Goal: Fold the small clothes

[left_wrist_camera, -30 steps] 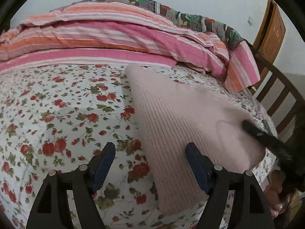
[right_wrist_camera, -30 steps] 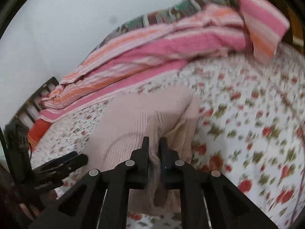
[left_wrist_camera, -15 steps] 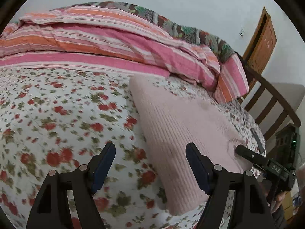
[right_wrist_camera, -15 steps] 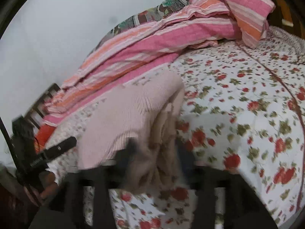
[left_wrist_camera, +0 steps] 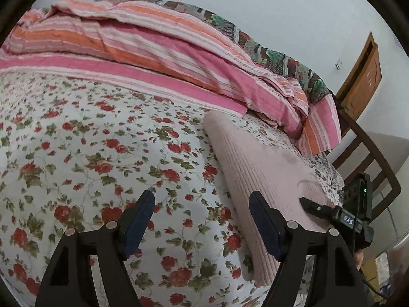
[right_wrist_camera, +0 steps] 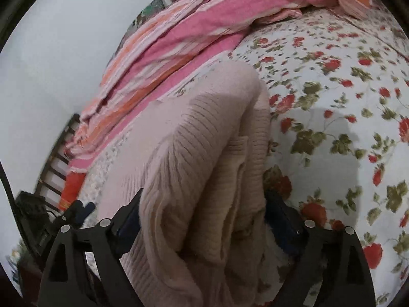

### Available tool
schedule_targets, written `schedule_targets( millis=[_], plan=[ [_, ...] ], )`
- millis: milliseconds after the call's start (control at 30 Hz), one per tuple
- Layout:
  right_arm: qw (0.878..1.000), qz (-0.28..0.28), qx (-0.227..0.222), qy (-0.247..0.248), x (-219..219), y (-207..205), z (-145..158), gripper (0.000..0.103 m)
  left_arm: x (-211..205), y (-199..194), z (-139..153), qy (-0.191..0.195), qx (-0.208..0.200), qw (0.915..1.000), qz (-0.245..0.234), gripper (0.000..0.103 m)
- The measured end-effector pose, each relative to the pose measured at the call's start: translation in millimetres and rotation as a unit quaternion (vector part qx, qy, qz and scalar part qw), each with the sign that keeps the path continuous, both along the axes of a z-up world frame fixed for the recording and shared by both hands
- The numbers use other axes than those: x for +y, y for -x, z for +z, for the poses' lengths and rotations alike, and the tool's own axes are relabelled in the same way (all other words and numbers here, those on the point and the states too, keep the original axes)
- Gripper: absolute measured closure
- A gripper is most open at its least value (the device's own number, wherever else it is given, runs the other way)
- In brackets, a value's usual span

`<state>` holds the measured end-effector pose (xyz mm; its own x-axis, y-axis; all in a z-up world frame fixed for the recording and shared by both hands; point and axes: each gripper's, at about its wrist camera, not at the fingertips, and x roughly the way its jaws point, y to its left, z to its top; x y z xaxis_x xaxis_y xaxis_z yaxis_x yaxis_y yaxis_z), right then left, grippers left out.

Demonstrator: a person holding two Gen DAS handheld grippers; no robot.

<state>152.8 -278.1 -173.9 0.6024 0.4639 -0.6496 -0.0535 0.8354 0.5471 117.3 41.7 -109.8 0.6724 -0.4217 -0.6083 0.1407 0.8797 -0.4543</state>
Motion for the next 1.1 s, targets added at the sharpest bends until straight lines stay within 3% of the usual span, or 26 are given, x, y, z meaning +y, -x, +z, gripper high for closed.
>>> schedule_targets(
  millis=[67, 100, 133, 233, 333, 467, 600, 833, 1000, 1100],
  plan=[
    [1.000, 0.013, 0.009, -0.001, -0.5, -4.0, 0.8, 0.015, 1.5, 0.1, -1.1, 0.007, 0.002, 1.0000, -0.001, 0.029],
    [1.000, 0.021, 0.014, -0.006, -1.0, -5.2, 1.5, 0.020, 1.6, 0.6, -0.5, 0.007, 0.000, 1.0000, -0.002, 0.029],
    [0.999, 0.035, 0.019, -0.017, -1.9, -5.7, 1.8, 0.034, 1.7, 0.7, 0.6, 0.007, -0.002, 1.0000, -0.001, 0.029],
    [0.997, 0.051, 0.035, -0.038, -4.2, -8.6, 6.1, 0.055, 1.8, -0.5, 4.1, 0.017, -0.005, 0.9998, -0.002, 0.029],
    [0.997, 0.050, 0.019, -0.053, -5.6, -3.2, 22.6, 0.066, 1.3, -1.9, 8.5, 0.021, -0.008, 0.9997, -0.005, 0.029],
    [0.996, 0.046, -0.029, -0.065, 2.4, 9.0, 60.0, 0.068, 3.9, -1.5, 14.8, 0.013, -0.014, 0.9998, -0.003, 0.029],
    [0.996, 0.034, -0.073, -0.030, 16.5, 14.8, 101.8, 0.068, 15.5, -1.2, 16.1, 0.014, -0.017, 0.9997, 0.006, 0.029],
    [0.995, -0.019, -0.089, 0.047, 43.4, -7.1, 142.1, 0.068, 45.0, 4.1, 8.0, 0.026, -0.021, 0.9991, 0.024, 0.029],
    [0.995, -0.018, -0.088, 0.032, 73.7, -40.9, 153.3, 0.068, 64.1, 3.9, 4.9, 0.030, -0.023, 0.9986, 0.036, 0.029],
    [0.996, -0.001, -0.090, -0.021, 92.9, -60.2, 150.2, 0.068, 73.9, 2.5, 2.4, 0.032, -0.019, 0.9984, 0.042, 0.029]
  ],
)
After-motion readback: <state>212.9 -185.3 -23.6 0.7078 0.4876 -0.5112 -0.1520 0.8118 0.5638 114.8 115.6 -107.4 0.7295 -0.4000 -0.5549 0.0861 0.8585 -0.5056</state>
